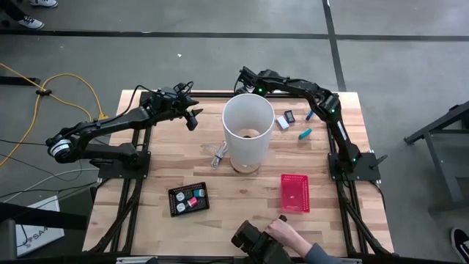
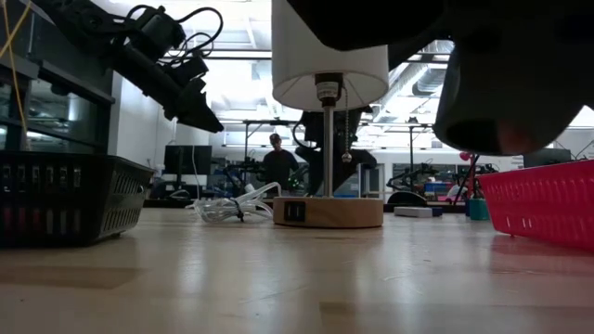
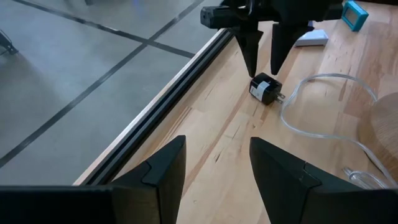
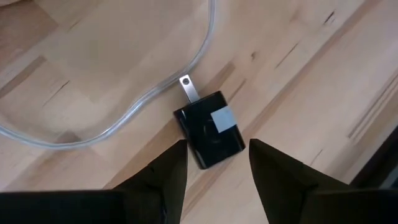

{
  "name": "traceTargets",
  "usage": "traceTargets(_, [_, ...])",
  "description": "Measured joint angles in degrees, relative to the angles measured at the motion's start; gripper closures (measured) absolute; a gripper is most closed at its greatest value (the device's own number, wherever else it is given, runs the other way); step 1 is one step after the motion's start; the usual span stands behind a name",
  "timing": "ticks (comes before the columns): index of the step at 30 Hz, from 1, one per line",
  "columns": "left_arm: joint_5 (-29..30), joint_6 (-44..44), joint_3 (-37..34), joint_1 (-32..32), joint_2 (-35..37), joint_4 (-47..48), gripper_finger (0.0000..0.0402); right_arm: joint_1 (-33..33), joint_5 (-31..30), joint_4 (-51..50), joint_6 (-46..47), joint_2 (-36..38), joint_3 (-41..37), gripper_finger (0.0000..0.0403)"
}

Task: Pick & Place Office items
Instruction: Put the black charger adapter into the black bin

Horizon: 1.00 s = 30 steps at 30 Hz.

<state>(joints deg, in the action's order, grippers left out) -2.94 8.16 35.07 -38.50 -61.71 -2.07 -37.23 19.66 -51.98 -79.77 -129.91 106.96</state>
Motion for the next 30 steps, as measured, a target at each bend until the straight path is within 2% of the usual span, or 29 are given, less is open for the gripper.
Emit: traceTargets(30, [0.00, 0.00, 0.00, 0.00, 0.00, -0.15, 0.0230, 0.00, -1.76, 0.63, 0.53, 0.01, 0.00, 0.0243])
